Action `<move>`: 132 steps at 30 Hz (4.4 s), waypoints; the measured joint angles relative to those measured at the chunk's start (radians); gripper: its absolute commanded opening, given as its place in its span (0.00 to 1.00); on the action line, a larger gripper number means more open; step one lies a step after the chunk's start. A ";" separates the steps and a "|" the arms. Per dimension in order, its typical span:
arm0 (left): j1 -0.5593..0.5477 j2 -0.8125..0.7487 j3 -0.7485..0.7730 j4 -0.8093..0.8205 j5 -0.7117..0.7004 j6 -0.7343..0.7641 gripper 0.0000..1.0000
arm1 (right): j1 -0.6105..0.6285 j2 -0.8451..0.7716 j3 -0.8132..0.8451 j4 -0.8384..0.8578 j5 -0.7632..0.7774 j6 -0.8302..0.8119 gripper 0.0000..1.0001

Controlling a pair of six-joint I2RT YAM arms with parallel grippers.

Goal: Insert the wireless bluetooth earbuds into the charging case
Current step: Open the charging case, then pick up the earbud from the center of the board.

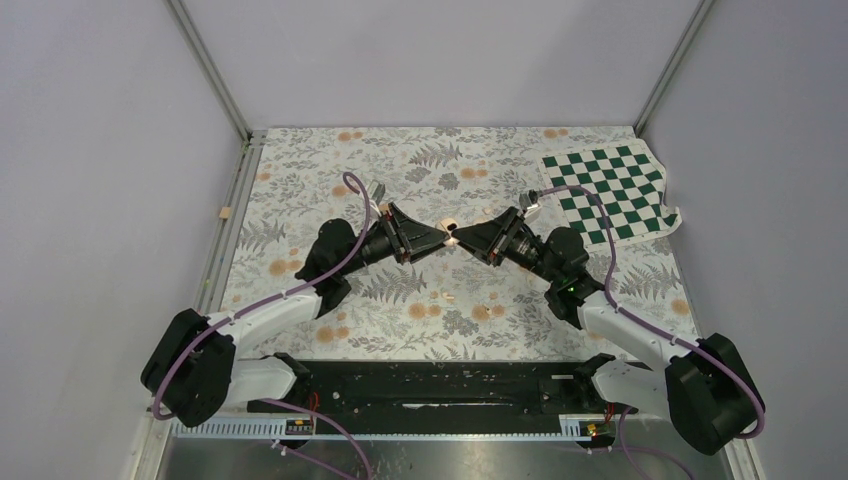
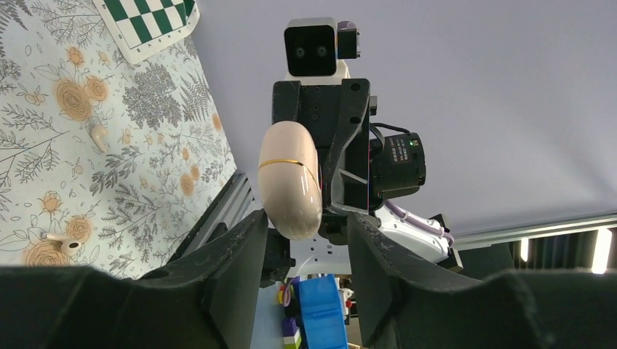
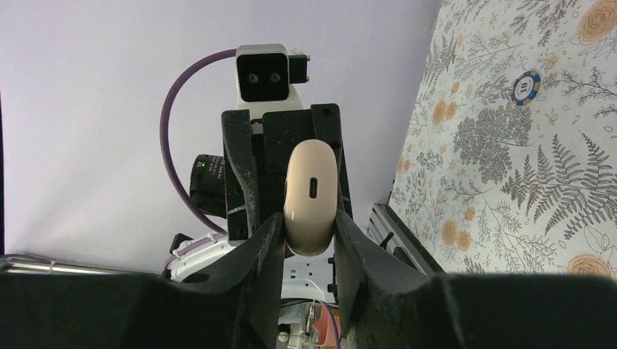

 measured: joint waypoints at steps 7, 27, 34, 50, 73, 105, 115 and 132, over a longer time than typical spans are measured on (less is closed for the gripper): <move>-0.001 0.013 0.000 -0.002 0.000 -0.013 0.23 | 0.000 -0.002 -0.004 0.002 -0.007 0.002 0.00; 0.010 0.022 -0.041 0.056 0.016 -0.039 0.00 | -0.002 0.097 -0.064 0.199 -0.024 0.178 0.10; 0.016 0.009 -0.053 0.048 0.010 -0.037 0.00 | -0.002 0.170 -0.092 0.334 -0.034 0.251 0.39; 0.021 -0.018 -0.056 0.043 0.022 -0.029 0.00 | -0.001 0.116 -0.092 0.213 -0.021 0.164 0.66; 0.017 -0.108 -0.044 -0.062 0.073 0.033 0.00 | -0.005 -0.012 -0.090 -0.126 0.029 0.001 0.79; 0.205 -0.088 0.123 -0.724 0.338 0.500 0.00 | 0.393 -0.467 -0.285 -0.896 0.782 -0.797 0.54; 0.217 -0.090 0.129 -0.743 0.345 0.505 0.00 | 0.473 -0.304 -0.283 -0.732 0.913 -0.901 0.56; 0.227 -0.042 0.130 -0.656 0.423 0.464 0.00 | 0.500 -0.108 -0.290 -0.558 0.883 -0.929 0.51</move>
